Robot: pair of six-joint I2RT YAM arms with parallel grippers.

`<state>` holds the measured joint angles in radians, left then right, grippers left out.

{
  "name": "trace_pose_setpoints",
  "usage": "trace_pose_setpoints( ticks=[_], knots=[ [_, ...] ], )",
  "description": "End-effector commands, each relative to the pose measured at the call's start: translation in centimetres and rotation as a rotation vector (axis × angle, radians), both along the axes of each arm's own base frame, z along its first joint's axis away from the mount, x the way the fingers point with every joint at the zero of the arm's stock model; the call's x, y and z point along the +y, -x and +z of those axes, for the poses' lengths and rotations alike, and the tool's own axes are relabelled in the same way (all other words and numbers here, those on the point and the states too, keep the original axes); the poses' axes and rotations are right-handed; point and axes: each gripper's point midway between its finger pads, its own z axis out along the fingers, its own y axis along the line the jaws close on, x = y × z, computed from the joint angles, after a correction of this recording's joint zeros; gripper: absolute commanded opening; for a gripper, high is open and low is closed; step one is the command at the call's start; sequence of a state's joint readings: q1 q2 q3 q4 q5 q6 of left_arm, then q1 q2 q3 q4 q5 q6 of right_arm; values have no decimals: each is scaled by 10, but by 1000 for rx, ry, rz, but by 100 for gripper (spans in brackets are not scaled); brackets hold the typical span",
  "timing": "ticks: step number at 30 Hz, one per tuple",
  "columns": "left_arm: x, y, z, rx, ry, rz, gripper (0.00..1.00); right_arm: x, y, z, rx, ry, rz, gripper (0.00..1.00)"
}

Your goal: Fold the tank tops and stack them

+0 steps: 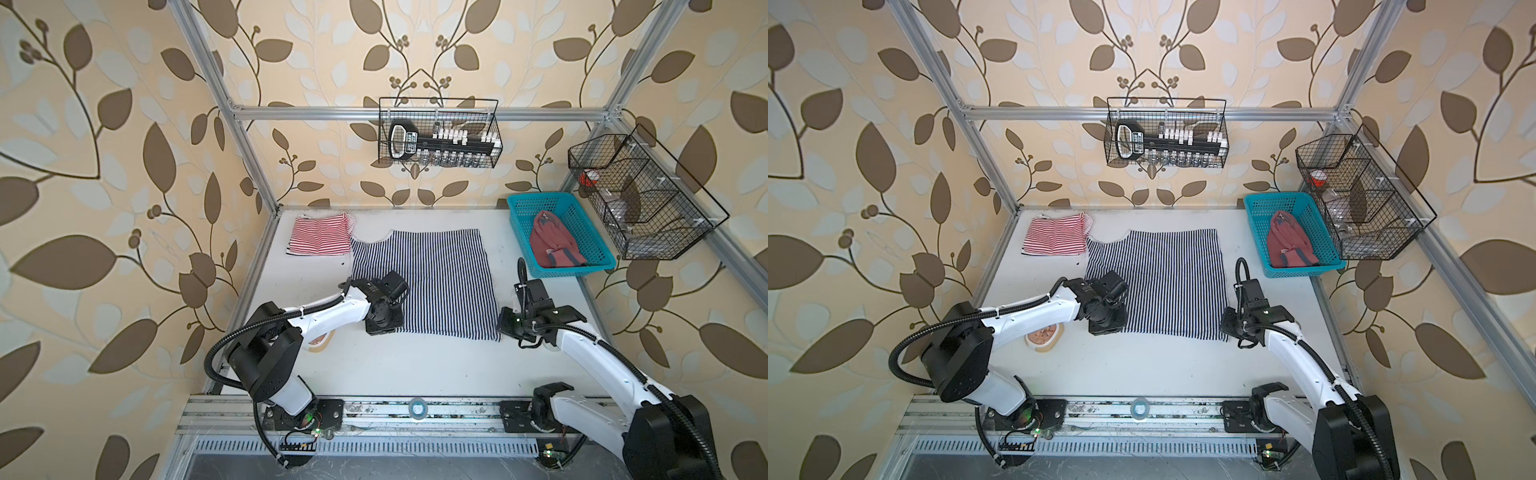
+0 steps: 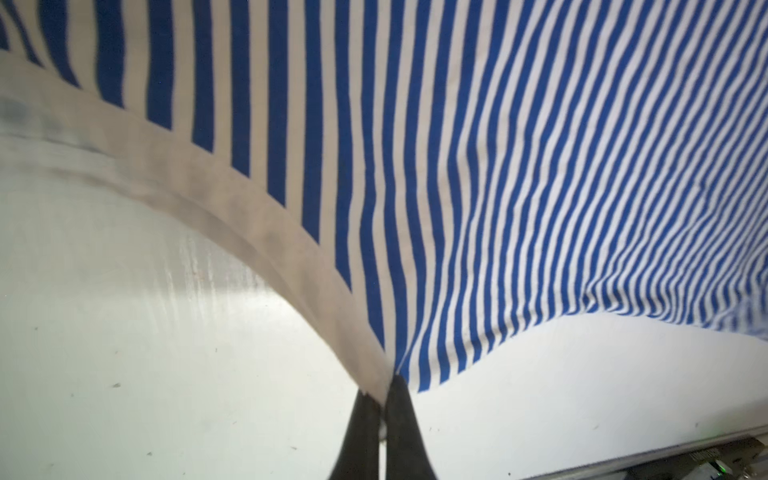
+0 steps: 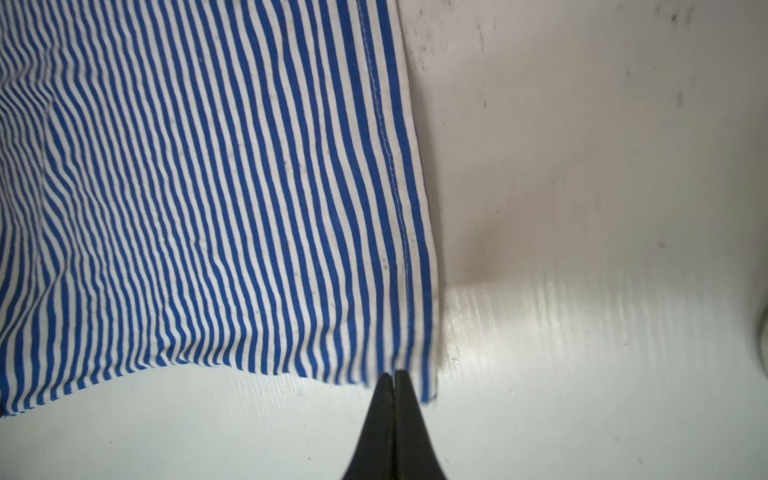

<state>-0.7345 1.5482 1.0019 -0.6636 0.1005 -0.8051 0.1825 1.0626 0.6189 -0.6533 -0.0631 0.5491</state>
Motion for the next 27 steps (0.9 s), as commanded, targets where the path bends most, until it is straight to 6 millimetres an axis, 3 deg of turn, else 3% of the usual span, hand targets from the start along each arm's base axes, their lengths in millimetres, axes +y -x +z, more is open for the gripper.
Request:
trace_pose_setpoints(
  ticks=[1, 7, 9, 11, 16, 27],
  knots=[
    [-2, -3, 18, -26, -22, -56, 0, -1, -9, 12, -7, 19, 22, 0],
    [-4, -11, 20, -15, -66, -98, 0, 1, -16, 19, 13, 22, 49, 0],
    [-6, -11, 19, -5, -63, -105, 0, 0, -10, 12, 47, 28, 51, 1],
    [-7, -10, 18, 2, -57, -107, 0, 0, -1, 3, 80, 19, 52, 12],
    [-6, -6, 12, 21, -55, -108, 0, 0, 19, -17, 139, 7, 28, 24],
    [-9, -2, 7, 42, -40, -124, 0, -7, 35, -34, 201, 66, -15, 27]
  ],
)
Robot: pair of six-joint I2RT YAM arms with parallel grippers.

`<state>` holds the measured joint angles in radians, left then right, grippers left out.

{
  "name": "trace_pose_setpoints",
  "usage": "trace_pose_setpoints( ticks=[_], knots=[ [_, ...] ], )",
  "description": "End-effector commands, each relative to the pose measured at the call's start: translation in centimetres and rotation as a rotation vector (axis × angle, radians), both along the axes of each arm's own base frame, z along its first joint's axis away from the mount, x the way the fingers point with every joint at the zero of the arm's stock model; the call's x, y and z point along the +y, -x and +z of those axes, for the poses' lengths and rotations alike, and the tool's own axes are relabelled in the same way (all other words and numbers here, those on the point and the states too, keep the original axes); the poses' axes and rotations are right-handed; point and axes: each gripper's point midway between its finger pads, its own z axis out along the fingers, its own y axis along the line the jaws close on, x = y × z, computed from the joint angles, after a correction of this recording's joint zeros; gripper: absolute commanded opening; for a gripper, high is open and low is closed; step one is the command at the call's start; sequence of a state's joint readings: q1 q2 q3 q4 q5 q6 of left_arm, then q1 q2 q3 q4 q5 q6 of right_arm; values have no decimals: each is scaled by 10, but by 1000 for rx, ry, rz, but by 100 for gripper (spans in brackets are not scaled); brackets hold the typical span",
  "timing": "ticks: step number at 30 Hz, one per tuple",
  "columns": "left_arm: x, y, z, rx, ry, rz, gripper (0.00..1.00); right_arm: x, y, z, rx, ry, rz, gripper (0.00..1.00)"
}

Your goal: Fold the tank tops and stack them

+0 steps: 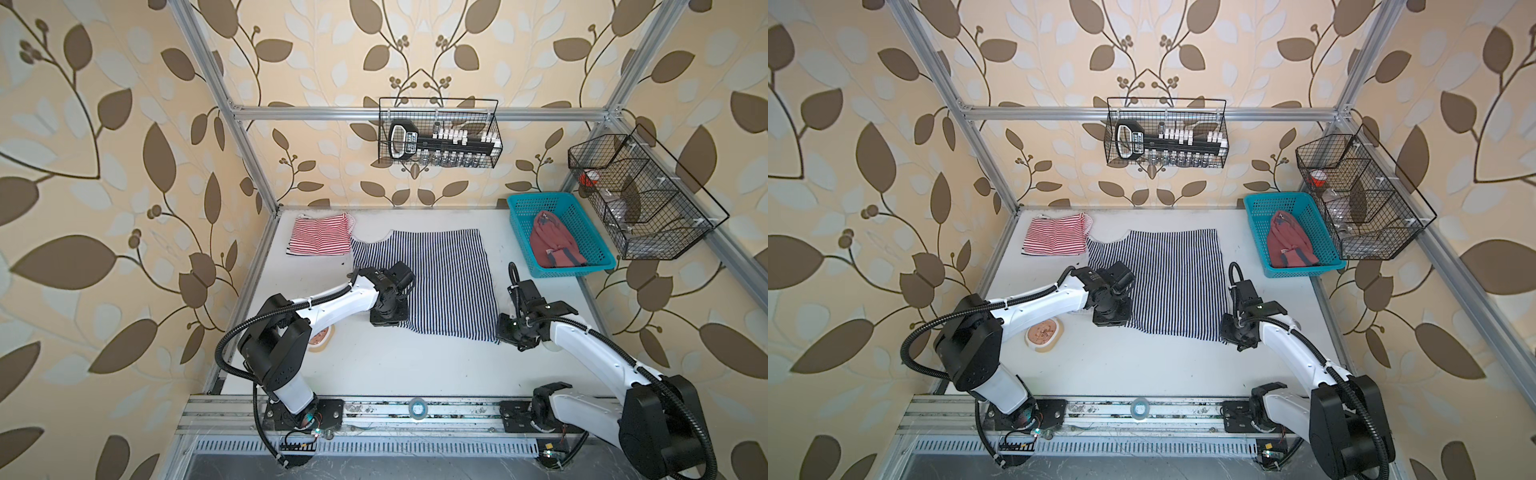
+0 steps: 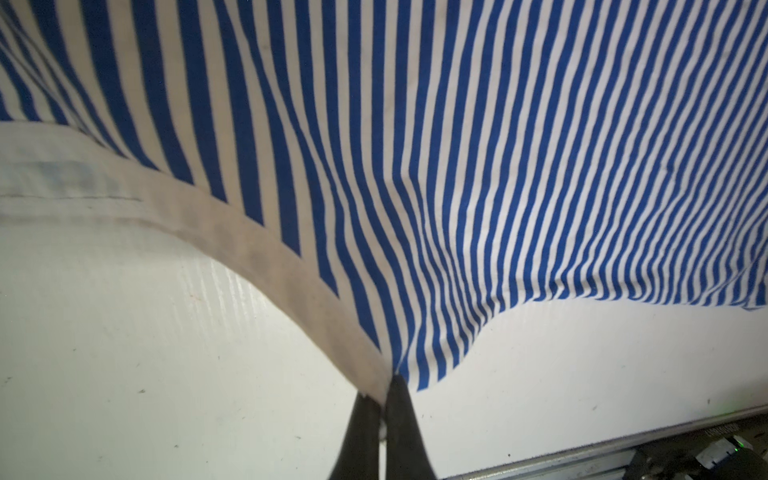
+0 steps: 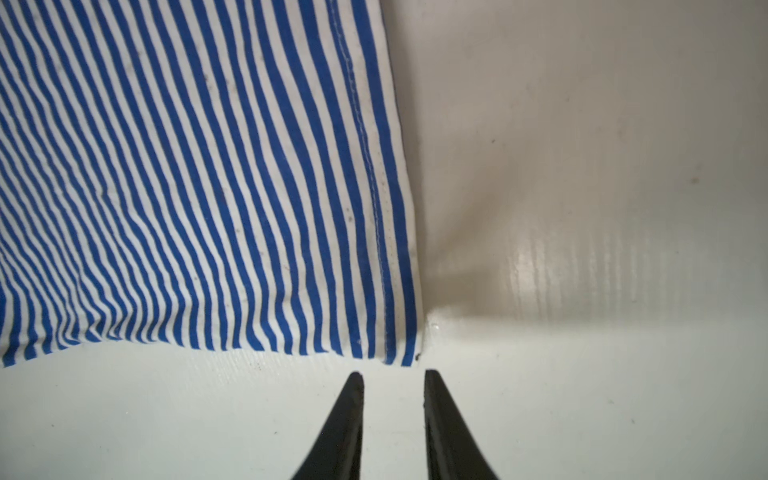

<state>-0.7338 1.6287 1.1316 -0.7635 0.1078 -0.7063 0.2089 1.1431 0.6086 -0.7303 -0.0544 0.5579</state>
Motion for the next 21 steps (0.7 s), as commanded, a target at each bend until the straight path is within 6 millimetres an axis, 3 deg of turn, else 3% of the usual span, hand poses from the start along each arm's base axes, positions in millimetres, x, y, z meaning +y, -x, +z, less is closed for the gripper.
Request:
trace_pose_setpoints(
  ticks=[1, 12, 21],
  knots=[
    [1, 7, -2, 24, -2, -28, 0, -7, 9, -10, 41, 38, -33, 27],
    [2, 9, -2, 28, -1, -29, 0, -8, 18, -29, 88, 57, -40, 27],
    [3, 11, -2, 31, -4, -28, 0, -2, 6, -29, 54, 25, -45, 29]
  ],
)
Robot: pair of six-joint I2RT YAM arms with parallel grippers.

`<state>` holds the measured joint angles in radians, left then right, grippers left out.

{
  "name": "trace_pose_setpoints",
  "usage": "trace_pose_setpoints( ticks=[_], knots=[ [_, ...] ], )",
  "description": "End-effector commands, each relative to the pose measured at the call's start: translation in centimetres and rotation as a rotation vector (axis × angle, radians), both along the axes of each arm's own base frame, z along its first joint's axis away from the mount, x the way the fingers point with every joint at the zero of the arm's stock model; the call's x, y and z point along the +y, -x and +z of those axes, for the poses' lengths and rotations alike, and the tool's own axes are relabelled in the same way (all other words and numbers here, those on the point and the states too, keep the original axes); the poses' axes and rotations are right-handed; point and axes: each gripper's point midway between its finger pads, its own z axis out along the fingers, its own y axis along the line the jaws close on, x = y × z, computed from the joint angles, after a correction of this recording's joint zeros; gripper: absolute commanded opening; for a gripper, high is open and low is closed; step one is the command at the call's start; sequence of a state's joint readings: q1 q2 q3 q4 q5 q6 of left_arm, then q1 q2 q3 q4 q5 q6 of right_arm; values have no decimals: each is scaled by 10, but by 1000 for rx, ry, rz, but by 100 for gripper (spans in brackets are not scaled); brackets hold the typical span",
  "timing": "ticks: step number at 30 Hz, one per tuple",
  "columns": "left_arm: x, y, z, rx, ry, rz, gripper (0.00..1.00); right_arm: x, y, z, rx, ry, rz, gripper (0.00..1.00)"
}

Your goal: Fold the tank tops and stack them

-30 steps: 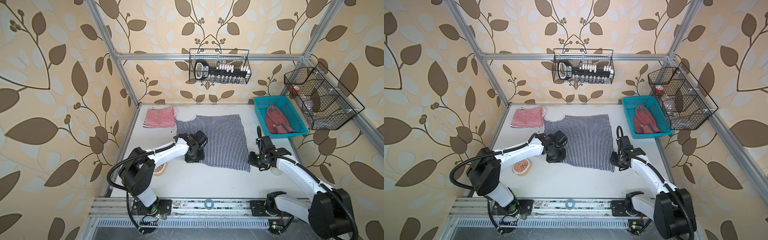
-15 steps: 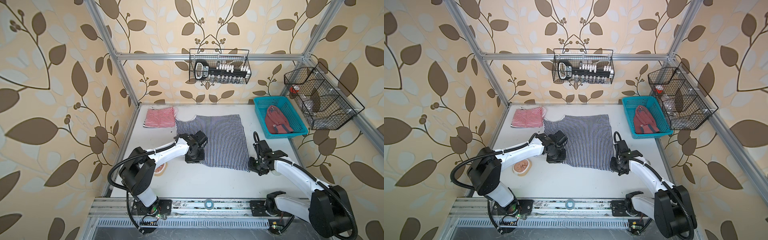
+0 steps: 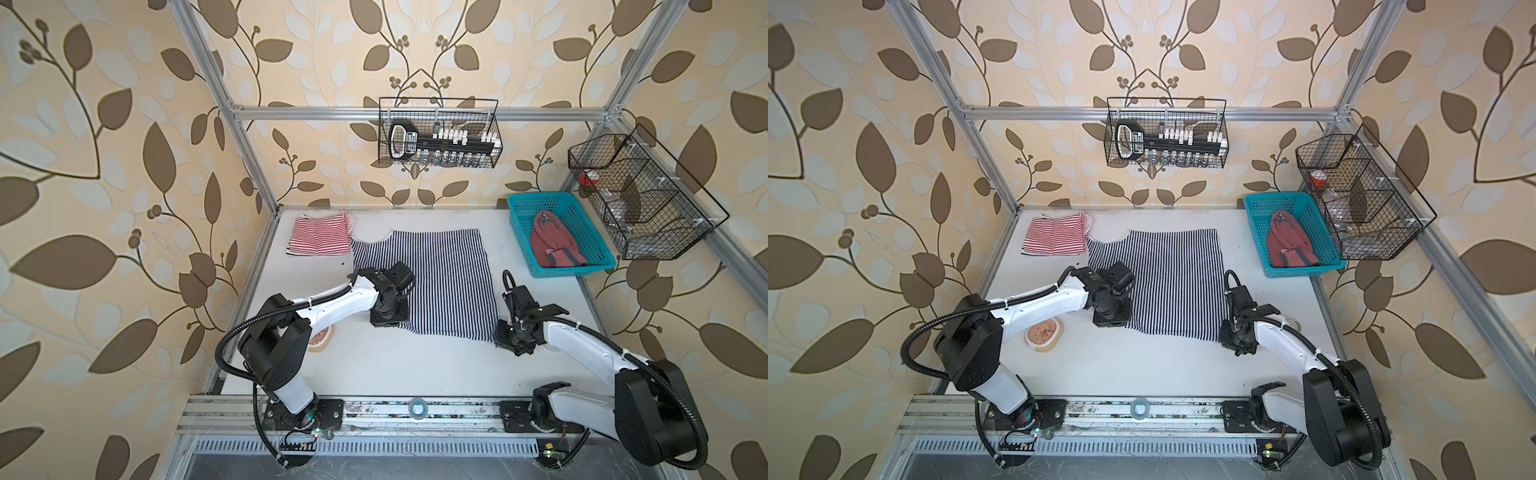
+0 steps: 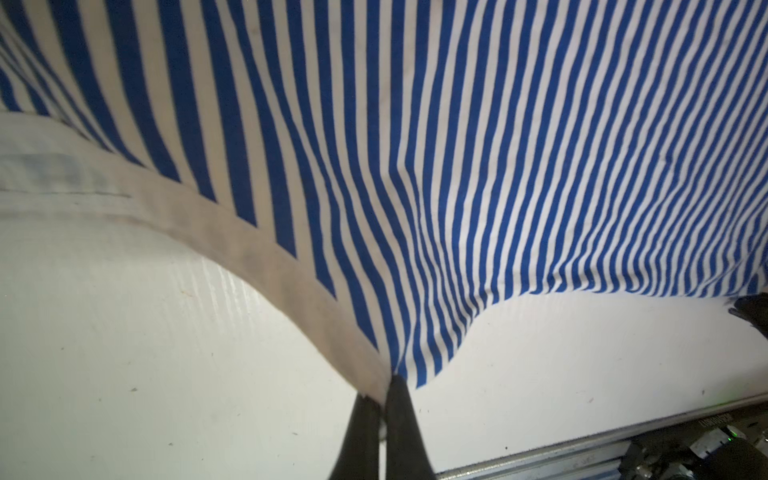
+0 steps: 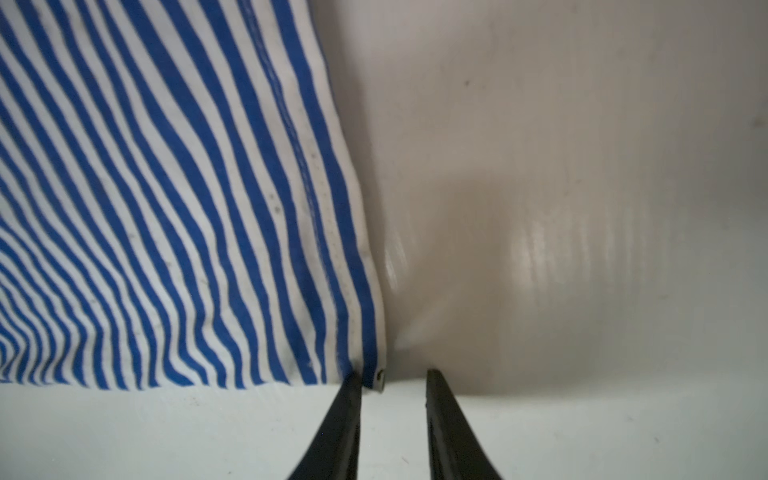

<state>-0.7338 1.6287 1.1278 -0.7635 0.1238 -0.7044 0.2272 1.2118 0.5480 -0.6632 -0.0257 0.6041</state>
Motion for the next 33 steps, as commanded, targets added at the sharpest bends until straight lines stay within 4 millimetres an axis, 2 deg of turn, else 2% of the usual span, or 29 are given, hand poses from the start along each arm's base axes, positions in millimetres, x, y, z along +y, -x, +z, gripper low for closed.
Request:
trace_pose_setpoints(
  ticks=[1, 6, 12, 15, 21, 27, 33],
  knots=[
    [4, 8, -1, 17, -12, -22, 0, 2, -4, -1, -10, -6, -13, 29],
    [4, 9, -2, 22, -10, -20, 0, 2, -7, 6, -43, -14, -16, 29],
    [4, 9, -3, 25, -10, -21, 0, 7, -11, 1, -41, -36, -11, 26],
    [4, 9, -3, 25, -11, -22, 0, 10, -11, -3, -34, -48, -7, 21],
    [5, 10, -4, 30, -15, -23, 0, 10, -8, -5, -24, -51, -1, 2],
    [6, 8, 1, 18, -26, -35, 0, 7, -11, 13, -59, -34, 5, 0],
    [11, 9, 9, 6, -43, -57, 0, 6, -19, 44, -122, -29, 18, 0]
  ],
)
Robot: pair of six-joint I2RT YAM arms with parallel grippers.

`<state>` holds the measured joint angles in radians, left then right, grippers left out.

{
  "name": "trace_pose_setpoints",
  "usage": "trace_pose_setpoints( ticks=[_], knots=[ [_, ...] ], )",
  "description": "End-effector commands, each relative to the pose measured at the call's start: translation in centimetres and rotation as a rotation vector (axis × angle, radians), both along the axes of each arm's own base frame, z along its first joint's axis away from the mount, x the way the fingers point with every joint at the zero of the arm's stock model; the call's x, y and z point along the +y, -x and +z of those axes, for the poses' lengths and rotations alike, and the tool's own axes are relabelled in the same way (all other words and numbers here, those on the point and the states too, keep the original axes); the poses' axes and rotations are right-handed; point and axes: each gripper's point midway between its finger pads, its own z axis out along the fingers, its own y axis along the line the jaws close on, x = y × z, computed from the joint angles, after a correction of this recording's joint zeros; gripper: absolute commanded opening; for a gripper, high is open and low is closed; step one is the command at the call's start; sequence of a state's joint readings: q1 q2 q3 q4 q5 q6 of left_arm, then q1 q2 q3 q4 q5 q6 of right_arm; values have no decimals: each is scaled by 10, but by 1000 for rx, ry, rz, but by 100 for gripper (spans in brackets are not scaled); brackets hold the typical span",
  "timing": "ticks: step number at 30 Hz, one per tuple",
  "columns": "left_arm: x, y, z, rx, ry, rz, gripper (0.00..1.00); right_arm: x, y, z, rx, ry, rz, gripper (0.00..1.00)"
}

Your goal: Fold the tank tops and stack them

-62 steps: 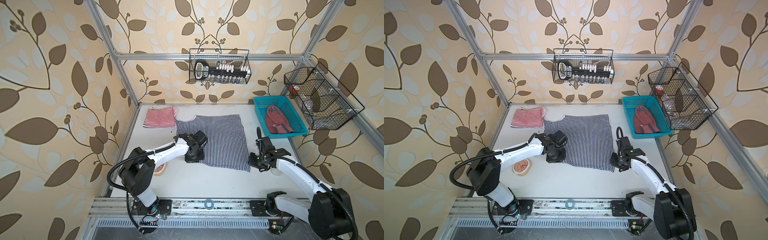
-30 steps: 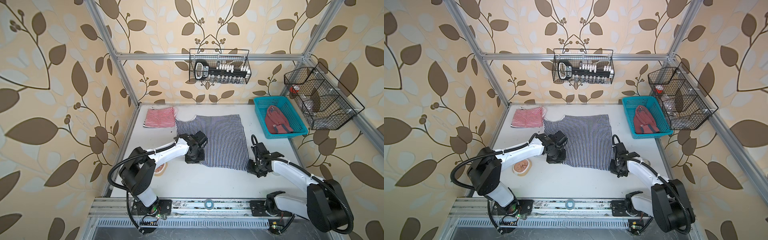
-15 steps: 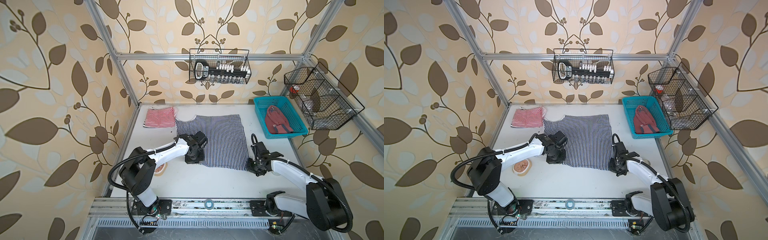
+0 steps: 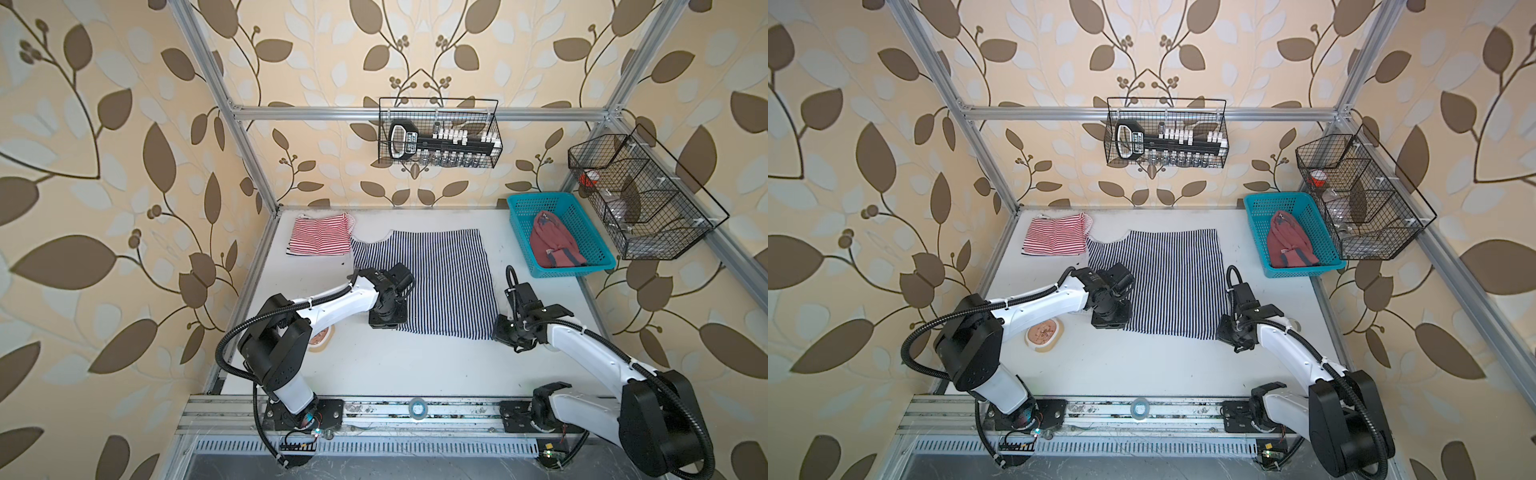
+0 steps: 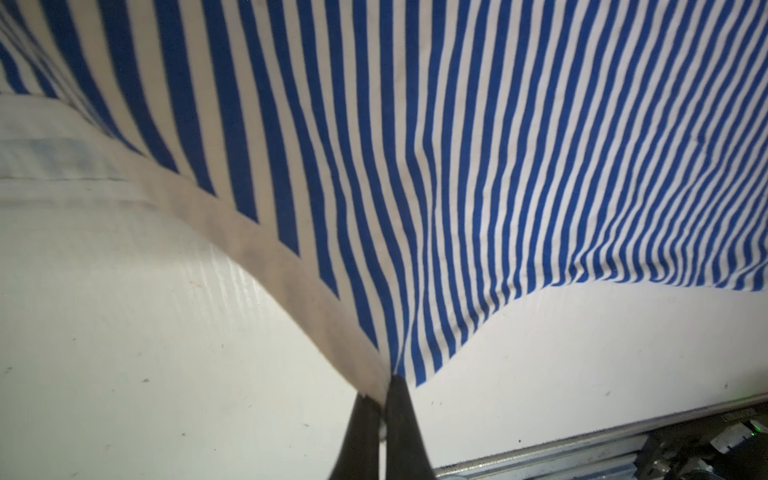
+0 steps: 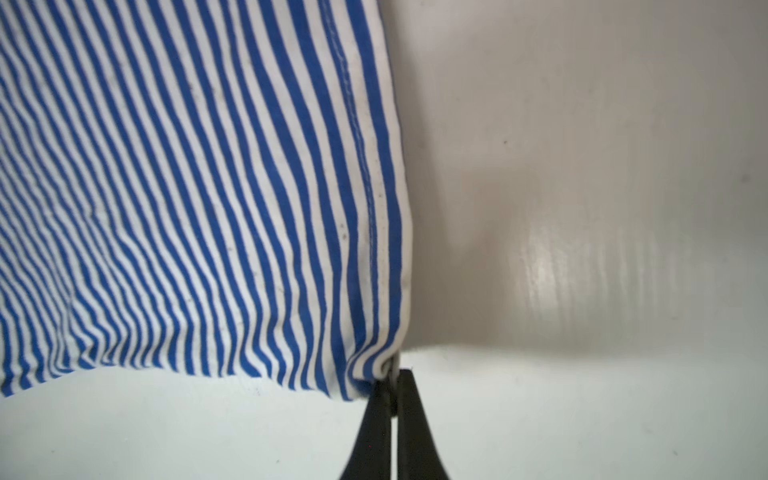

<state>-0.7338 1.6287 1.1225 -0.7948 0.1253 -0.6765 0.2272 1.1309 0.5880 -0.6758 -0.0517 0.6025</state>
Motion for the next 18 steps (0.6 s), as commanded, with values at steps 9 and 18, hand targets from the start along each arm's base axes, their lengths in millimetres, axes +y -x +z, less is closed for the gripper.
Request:
trace_pose_setpoints(
  ticks=[9, 18],
  knots=[
    [8, -4, 17, -21, -45, -67, 0, -4, -26, 46, -75, -11, 47, 0],
    [11, -36, 27, -18, -79, -96, 0, -7, -62, 53, -69, -13, 88, 0]
  ],
)
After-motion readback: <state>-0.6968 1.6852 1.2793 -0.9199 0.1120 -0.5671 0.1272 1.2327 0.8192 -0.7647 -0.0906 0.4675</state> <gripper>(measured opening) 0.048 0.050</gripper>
